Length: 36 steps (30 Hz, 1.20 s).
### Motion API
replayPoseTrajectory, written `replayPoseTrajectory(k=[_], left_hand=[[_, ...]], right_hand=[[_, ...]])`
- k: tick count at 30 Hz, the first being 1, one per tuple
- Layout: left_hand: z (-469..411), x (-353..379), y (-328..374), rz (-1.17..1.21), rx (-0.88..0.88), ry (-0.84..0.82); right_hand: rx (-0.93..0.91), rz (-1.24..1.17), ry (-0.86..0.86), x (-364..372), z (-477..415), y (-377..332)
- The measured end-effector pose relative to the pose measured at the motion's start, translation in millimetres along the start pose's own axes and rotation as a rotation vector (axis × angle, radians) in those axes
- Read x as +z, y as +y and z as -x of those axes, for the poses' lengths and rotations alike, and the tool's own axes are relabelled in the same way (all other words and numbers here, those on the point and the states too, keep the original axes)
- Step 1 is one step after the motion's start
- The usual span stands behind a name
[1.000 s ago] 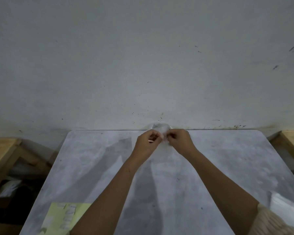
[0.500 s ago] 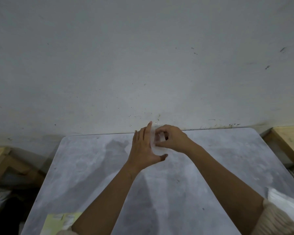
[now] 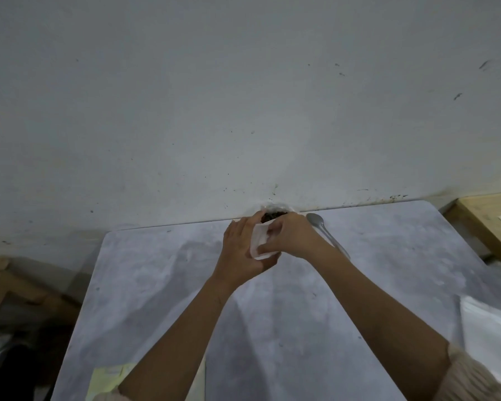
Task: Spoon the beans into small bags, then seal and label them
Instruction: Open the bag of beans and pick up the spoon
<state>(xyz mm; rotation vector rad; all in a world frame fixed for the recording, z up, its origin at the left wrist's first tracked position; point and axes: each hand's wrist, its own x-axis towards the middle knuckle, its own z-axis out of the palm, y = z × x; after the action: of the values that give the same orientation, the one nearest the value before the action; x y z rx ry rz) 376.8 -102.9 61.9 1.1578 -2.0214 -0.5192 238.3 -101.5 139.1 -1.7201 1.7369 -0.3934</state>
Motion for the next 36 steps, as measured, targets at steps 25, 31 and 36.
replayPoseTrajectory(k=[25,31,36], left_hand=[[-19.8,32.5,-30.3,0.078,-0.425,-0.207],[-23.2,50.8,-30.5,0.037,-0.446,-0.155],[-22.1,57.8,-24.8,0.034,-0.459,-0.130]], right_hand=[[0.200,-0.047,0.350,-17.9,-48.7,188.7],[0.238,0.032,0.290,0.1,-61.3,227.5],[0.205,0.050,0.309,10.7,-61.4,238.0]])
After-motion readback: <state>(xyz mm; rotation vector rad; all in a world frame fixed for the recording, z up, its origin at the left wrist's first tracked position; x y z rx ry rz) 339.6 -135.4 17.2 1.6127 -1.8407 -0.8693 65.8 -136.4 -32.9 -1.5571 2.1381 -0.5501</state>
